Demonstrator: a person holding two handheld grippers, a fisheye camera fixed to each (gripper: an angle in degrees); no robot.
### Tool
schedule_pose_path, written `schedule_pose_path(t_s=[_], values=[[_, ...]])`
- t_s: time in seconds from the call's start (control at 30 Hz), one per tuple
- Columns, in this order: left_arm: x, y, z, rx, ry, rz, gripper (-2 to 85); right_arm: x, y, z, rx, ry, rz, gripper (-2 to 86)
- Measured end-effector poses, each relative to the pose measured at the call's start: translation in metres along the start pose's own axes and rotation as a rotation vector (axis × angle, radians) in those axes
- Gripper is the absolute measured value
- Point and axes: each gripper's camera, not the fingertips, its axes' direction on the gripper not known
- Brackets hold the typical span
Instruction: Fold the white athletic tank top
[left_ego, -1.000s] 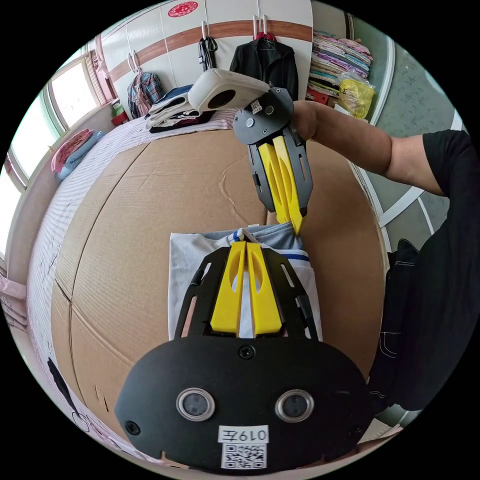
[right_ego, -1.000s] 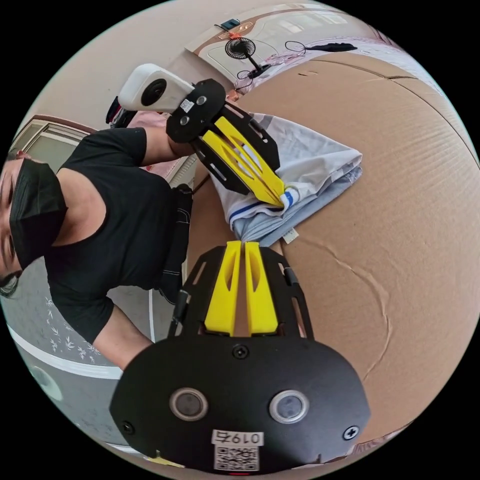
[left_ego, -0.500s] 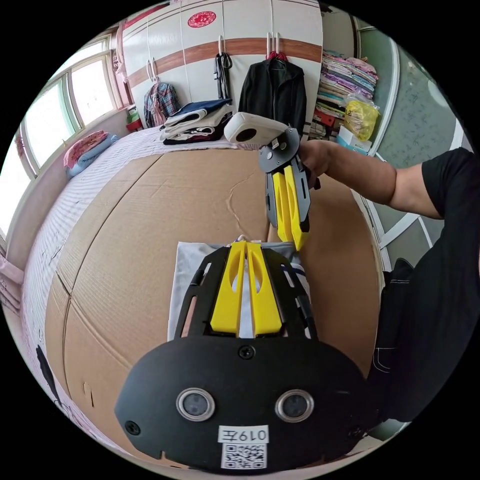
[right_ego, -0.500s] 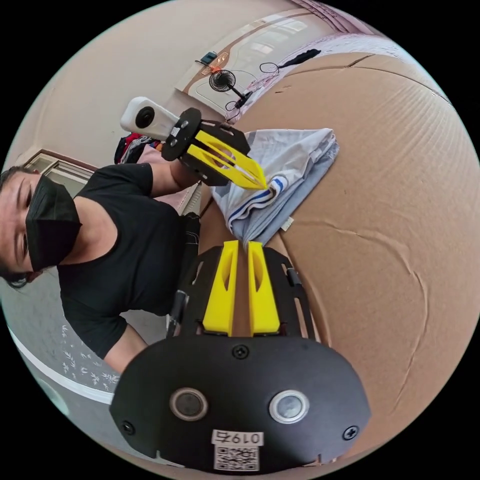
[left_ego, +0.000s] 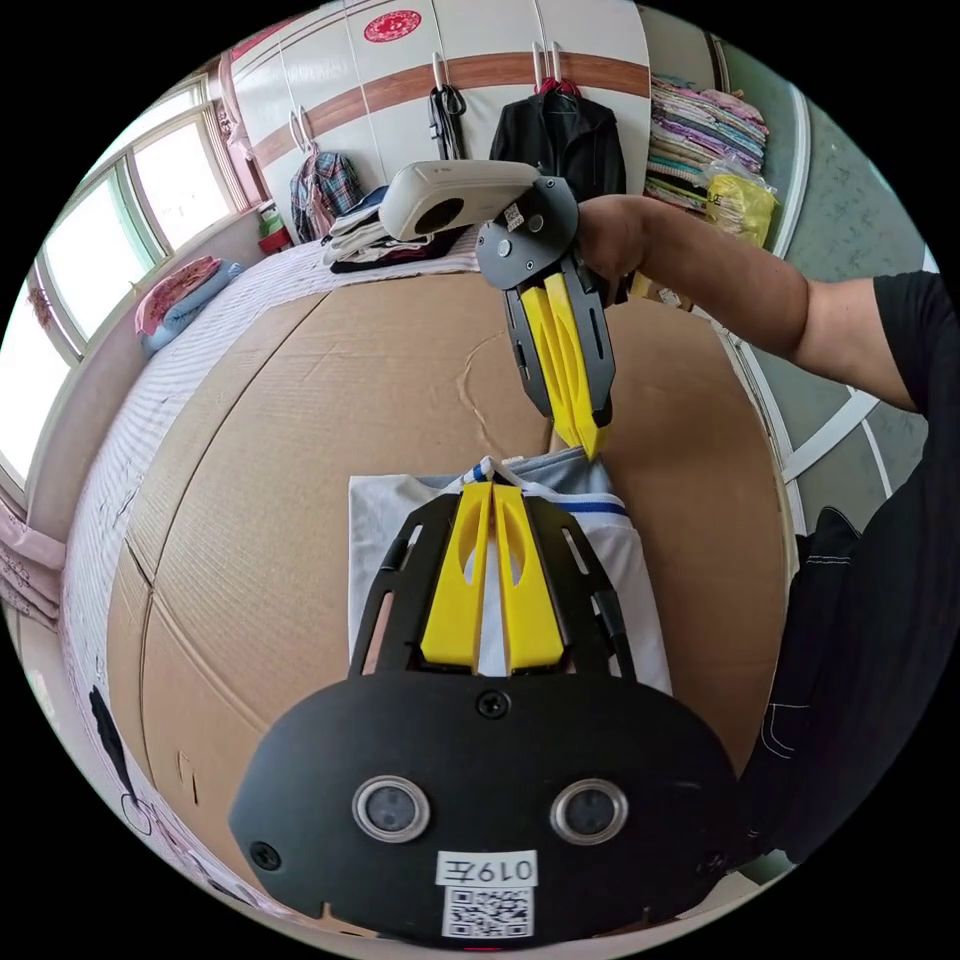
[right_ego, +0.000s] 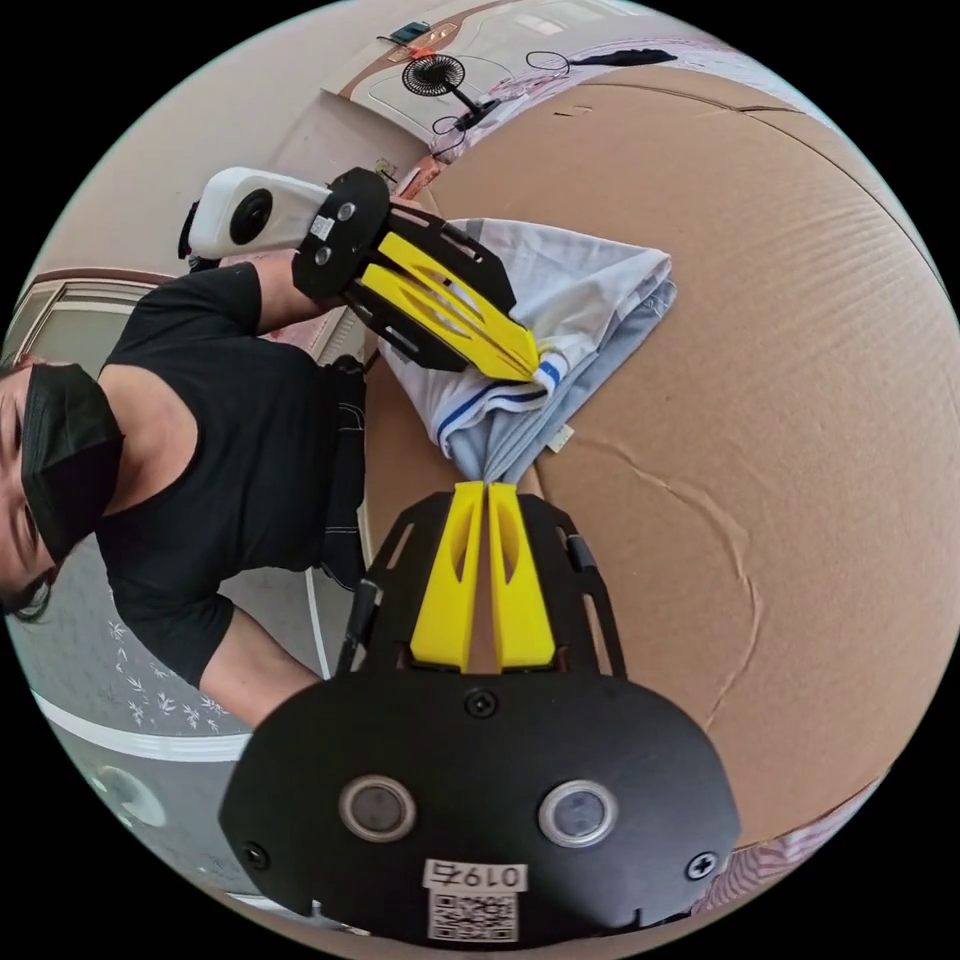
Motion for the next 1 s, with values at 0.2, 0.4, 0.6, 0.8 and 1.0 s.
schedule_pose_path(t_s=[0.2,0.4,0.6,0.8,1.0], values=[[-0.039,0.001,-0.039,0.136,-0.022,-0.07,4.6,-0.01,0.023,-0.002,0.124,0.005,0.019,-0.3],[-0.135,-0.009,-0.046,0.076,0.0,-0.19,7.4,-0.024,0.039,0.006,0.168,0.043,0.034,-0.3],[-0.228,-0.024,-0.011,-0.031,0.392,-0.204,7.1,-0.033,0.05,0.024,0.17,0.06,0.05,-0.3],[-0.261,-0.042,0.001,-0.067,0.451,-0.163,4.0,-0.044,0.073,0.04,0.219,0.054,0.059,-0.3],[-0.279,-0.048,-0.01,-0.022,0.455,-0.132,1.3,-0.059,0.101,0.06,0.287,0.063,0.057,-0.2]])
